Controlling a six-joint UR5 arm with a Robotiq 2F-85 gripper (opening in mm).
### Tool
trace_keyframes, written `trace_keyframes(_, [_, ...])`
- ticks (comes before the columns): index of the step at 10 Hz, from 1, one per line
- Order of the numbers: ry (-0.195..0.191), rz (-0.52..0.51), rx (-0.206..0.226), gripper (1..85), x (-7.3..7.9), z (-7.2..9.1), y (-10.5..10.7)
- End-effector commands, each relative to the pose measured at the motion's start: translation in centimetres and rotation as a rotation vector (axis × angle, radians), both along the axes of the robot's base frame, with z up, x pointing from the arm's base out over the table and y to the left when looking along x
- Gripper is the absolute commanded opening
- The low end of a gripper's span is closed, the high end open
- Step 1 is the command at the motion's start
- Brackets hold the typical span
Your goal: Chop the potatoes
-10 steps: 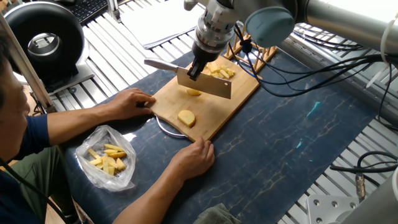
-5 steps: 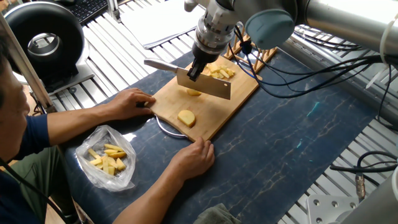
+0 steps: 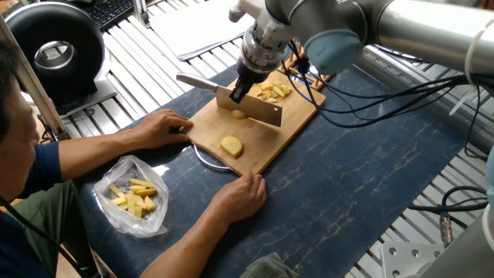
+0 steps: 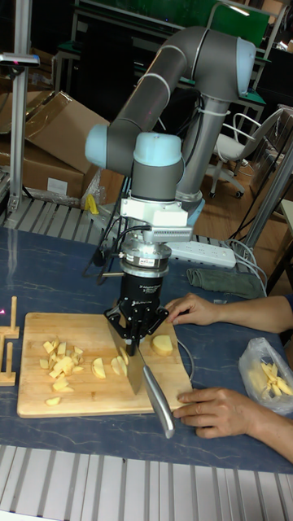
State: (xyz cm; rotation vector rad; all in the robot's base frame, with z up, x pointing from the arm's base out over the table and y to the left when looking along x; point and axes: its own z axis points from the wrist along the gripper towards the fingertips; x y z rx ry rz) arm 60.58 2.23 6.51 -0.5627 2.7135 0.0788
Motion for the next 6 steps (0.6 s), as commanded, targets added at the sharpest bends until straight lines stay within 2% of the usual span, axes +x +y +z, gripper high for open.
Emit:
trace_keyframes(1, [0.022, 0.026, -0.013, 1.0, -0.3, 1.6, -1.2])
trace_keyframes(3, [0.082, 0.049, -0.023, 1.0, -1.6, 3.9, -2.2])
trace_keyframes(4, [0.087, 0.038, -0.030, 1.0, -1.3, 4.2, -1.9])
trace_keyframes(6, [0.098, 0.012, -0.011, 1.0, -1.4, 4.1, -0.9])
